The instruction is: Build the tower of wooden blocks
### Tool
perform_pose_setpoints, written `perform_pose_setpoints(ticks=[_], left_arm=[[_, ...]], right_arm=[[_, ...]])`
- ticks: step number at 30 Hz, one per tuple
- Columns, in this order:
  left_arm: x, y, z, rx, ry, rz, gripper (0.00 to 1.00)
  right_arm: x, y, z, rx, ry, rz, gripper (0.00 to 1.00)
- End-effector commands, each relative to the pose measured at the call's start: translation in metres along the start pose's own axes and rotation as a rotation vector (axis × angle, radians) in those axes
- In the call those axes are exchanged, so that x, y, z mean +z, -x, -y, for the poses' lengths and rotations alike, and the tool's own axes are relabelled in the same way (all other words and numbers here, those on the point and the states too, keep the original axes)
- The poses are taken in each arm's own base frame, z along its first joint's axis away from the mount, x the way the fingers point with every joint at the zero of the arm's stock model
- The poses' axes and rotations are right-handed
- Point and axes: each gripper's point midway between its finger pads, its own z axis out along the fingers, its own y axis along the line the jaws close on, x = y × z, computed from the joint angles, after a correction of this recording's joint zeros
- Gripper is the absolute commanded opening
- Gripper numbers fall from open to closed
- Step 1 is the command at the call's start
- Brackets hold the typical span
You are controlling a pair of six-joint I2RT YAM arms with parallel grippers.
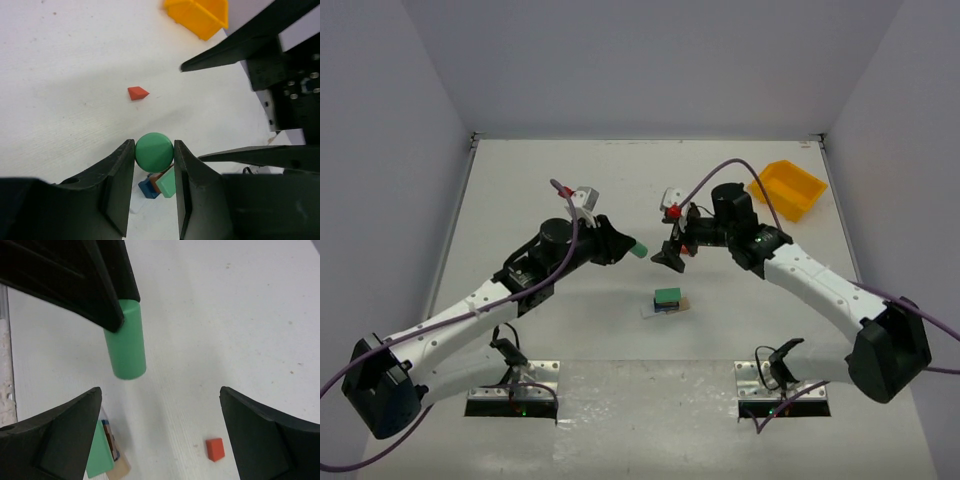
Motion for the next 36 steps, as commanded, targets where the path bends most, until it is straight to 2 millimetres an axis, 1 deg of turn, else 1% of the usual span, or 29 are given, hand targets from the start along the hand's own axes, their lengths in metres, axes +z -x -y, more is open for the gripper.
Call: perform_pose_setpoints(ticks=[1, 3, 5, 7, 8, 9, 10, 11, 12, 14, 15, 17, 20, 22, 24, 25, 27, 29, 33, 36], left_arm=[[0.002, 0.032, 0.003, 0.048, 0.053, 0.074, 0.00], [0.005, 0.034, 0.001, 0.073, 0.070, 0.069, 0.00], [0.010, 0.028, -0.006, 0.091, 0.106, 0.032, 0.00], [0.015, 0.023, -0.003, 0.096, 0.090, 0.005, 0.00], [0.019, 0.014, 0.003, 0.105, 0.065, -0.028, 0.00], [0.022, 0.011, 0.006, 0.115, 0.058, -0.039, 0.00], [0.025, 0.006, 0.011, 0.146, 0.052, -0.059, 0.00], [0.028, 0.002, 0.016, 0.167, 0.047, -0.069, 0.00], [0.030, 0.002, 0.023, 0.187, 0.041, -0.077, 0.00], [0.037, -0.011, 0.034, 0.245, 0.038, -0.120, 0.00], [0.038, -0.016, 0.043, 0.277, 0.027, -0.135, 0.00], [0.038, -0.024, 0.058, 0.333, 0.032, -0.166, 0.00], [0.036, -0.036, 0.066, 0.384, 0.056, -0.208, 0.00], [0.035, -0.043, 0.069, 0.404, 0.049, -0.243, 0.00], [0.033, -0.054, 0.072, 0.422, 0.053, -0.282, 0.00], [0.035, -0.055, 0.074, 0.430, 0.057, -0.287, 0.00], [0.036, -0.062, 0.072, 0.451, 0.072, -0.315, 0.00], [0.037, -0.065, 0.072, 0.465, 0.075, -0.330, 0.00], [0.039, -0.067, 0.062, 0.505, 0.128, -0.341, 0.00], [0.040, -0.074, 0.070, 0.525, 0.073, -0.368, 0.00]], right_arm=[[-0.039, 0.029, 0.007, -0.166, -0.013, 0.108, 0.99], [-0.055, 0.035, 0.018, -0.183, -0.060, 0.130, 0.99], [-0.065, 0.034, 0.038, -0.141, -0.139, 0.117, 0.99], [-0.077, 0.029, 0.066, -0.083, -0.245, 0.091, 0.99], [-0.085, 0.020, 0.091, -0.027, -0.337, 0.060, 0.99], [-0.084, 0.016, 0.100, -0.004, -0.371, 0.046, 0.99], [-0.093, 0.006, 0.122, 0.037, -0.451, 0.027, 0.99], [-0.098, -0.002, 0.135, 0.066, -0.497, 0.015, 0.99], [-0.102, -0.008, 0.143, 0.089, -0.526, 0.006, 0.99], [-0.109, -0.022, 0.156, 0.150, -0.569, -0.011, 0.99], [-0.113, -0.027, 0.161, 0.173, -0.583, -0.016, 0.99], [-0.120, -0.028, 0.168, 0.173, -0.616, 0.004, 0.99], [-0.126, -0.036, 0.170, 0.164, -0.644, 0.010, 0.99], [-0.128, -0.036, 0.170, 0.153, -0.649, 0.009, 0.99], [-0.128, -0.038, 0.171, 0.156, -0.654, 0.003, 0.99], [-0.130, -0.038, 0.171, 0.155, -0.661, 0.003, 0.99], [-0.131, -0.038, 0.171, 0.156, -0.666, 0.001, 0.99], [-0.131, -0.040, 0.172, 0.159, -0.669, 0.000, 0.99], [-0.131, -0.039, 0.171, 0.158, -0.668, 0.003, 0.99], [-0.130, -0.041, 0.171, 0.160, -0.661, 0.001, 0.99]])
